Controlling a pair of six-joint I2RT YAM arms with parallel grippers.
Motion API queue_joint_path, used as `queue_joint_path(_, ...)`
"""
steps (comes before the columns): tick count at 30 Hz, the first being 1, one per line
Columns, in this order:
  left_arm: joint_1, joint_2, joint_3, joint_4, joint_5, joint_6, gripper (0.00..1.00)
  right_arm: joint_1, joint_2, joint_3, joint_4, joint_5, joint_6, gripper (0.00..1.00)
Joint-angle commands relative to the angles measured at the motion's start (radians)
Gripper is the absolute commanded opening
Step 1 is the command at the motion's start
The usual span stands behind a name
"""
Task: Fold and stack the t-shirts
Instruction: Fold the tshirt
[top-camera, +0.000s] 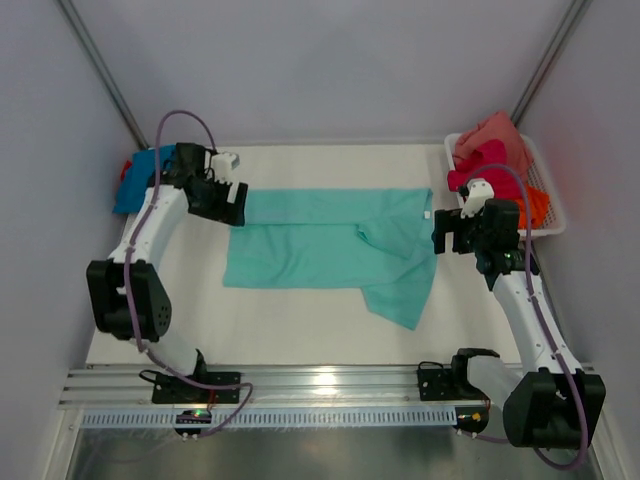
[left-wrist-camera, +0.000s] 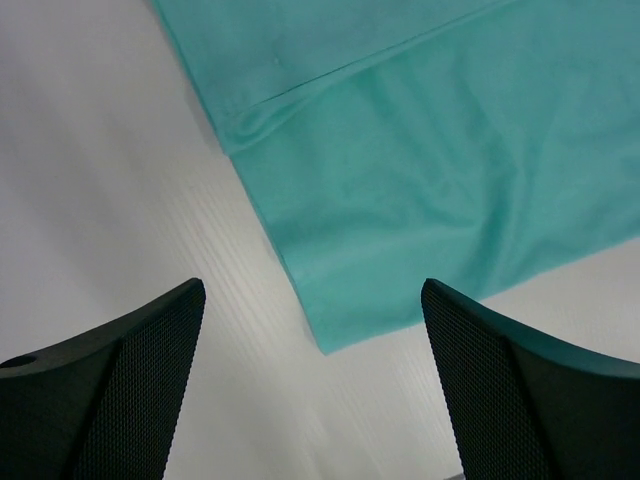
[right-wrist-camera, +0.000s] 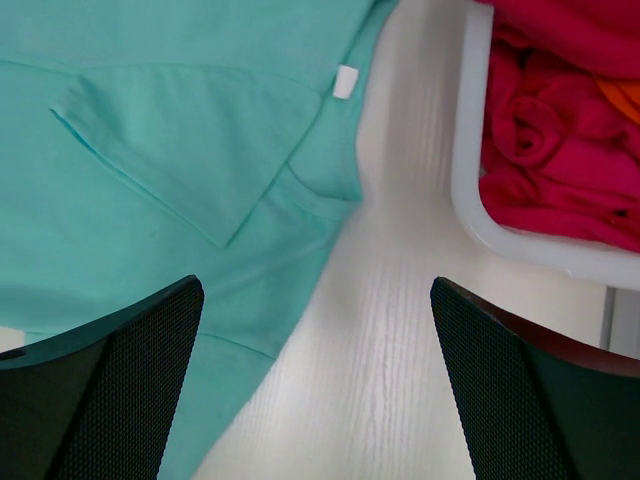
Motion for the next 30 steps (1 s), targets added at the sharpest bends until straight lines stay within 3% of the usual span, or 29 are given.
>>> queue_joint_path(1, 0.001, -0.209, -0.220, 0.185, 0.089, 0.017, 0.92, -0.002, 0.032, 0.072, 0.085, -0.154, 0.046, 0.99)
queue_joint_path(3, 0.001, -0.305, -0.319, 0.320, 0.098, -0.005, 0.94, -0.002, 0.030, 0.061, 0.121, -0.164, 0.046, 0.99)
queue_joint_path(7, 0.001, -0.350, -0.425, 0.397, 0.064, -0.011, 0.97, 0.000, 0.042, 0.058, 0.137, -0.089, 0.017, 0.99)
queue_joint_path(11, 0.001, -0.317, -0.453, 0.472, 0.020, -0.045, 0.98, 0.000, 0.164, 0.067, 0.131, -0.007, -0.009, 0.99)
queue_joint_path(16, 0.002, -0.266, -0.406, 0.435, 0.002, -0.024, 0.99, 0.000, 0.288, 0.159, -0.018, 0.185, -0.054, 0.99)
queue_joint_path(20, 0.002, -0.321, -0.470, 0.503, 0.083, 0.009, 0.99, 0.000, 0.249, 0.124, 0.031, 0.023, -0.108, 0.99)
queue_joint_path(24, 0.002, -0.305, -0.488, 0.431, 0.250, 0.108, 0.97, 0.004, 0.233, 0.082, -0.007, -0.205, -0.234, 0.99)
queue_joint_path(28, 0.001, -0.298, -0.501, 0.315, 0.368, 0.219, 0.95, 0.037, 0.211, 0.049, -0.050, -0.164, -0.339, 0.99)
queue_joint_path(30, -0.002, -0.294, -0.493, 0.215, 0.343, 0.334, 0.93, 0.050, 0.188, 0.037, -0.094, -0.153, -0.409, 0.99)
